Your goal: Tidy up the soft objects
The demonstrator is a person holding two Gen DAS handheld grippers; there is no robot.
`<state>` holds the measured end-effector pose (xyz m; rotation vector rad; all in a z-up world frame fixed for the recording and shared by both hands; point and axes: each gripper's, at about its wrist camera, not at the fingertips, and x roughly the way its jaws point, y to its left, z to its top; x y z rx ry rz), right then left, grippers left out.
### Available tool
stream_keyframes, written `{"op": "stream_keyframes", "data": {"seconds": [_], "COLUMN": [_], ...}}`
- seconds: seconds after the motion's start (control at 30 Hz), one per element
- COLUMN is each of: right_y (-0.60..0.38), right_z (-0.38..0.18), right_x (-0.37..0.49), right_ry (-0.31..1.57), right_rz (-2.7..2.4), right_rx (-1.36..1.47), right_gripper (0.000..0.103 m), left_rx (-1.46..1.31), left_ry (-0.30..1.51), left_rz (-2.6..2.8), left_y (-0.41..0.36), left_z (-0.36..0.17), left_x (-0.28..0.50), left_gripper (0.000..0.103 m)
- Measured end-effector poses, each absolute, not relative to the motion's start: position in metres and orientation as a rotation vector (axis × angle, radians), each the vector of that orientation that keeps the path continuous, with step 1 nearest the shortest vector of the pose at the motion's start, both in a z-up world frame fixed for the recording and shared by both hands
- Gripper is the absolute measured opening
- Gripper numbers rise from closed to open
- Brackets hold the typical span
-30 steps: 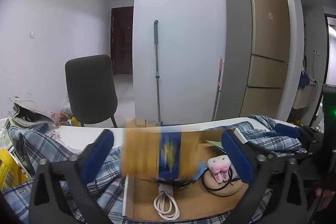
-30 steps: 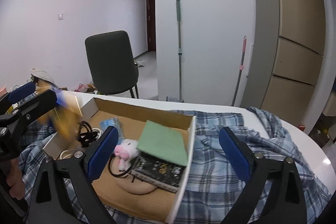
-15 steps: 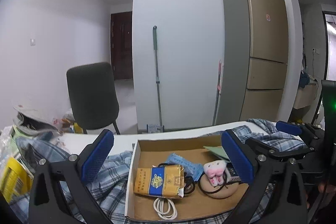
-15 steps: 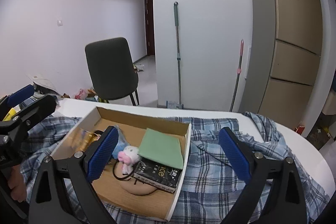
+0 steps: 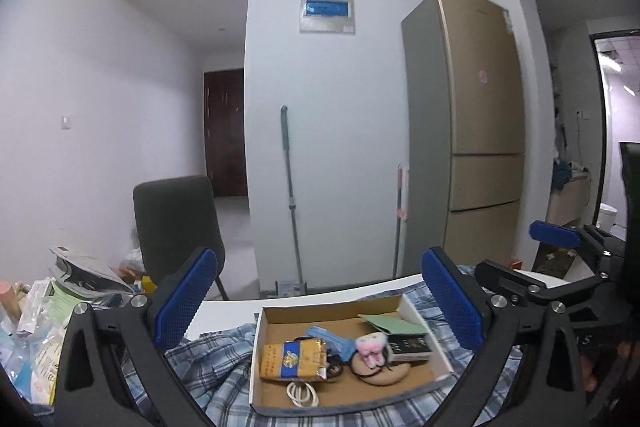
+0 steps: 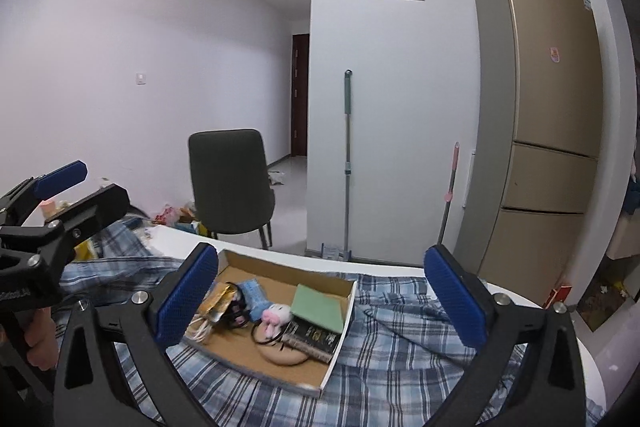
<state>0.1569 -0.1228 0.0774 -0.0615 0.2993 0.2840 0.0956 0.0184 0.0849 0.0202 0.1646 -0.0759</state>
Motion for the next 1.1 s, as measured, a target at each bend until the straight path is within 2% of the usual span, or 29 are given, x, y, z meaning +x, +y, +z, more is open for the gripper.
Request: {"op": "stream_keyframes", "data": {"seconds": [0.2,0.43,0.87,1.1], "right_y": [-0.131,-0.134,-0.145,-0.141], "right_z": [0.086,0.072,0.016,0.001], "right_x": [0.113,0.075,0.069,0.065], "right_ry": [0.245,0.212,0.200,0.199], "right_rz": [0.300,0.276,0.295,0.296], "right_rx": [-0.036,-0.036,-0.014,-0.046], "right_gripper": [0.103,0.103,0.103,0.103], "left_rx": [-0.008,0.013,-0.015,-0.014], "left_ry": [0.100,0.091,0.133,0.148], "left_rz": [-0.096,-0.103,-0.080,-0.093], "left_y": [0.017,0.010,0.018,0.019], "left_z": [0.086,0.062,0.006,-0.004], "left_x": [0.040,0.001,0.004,0.010], "left_gripper": [0.103,0.103,0.103,0.103]}}
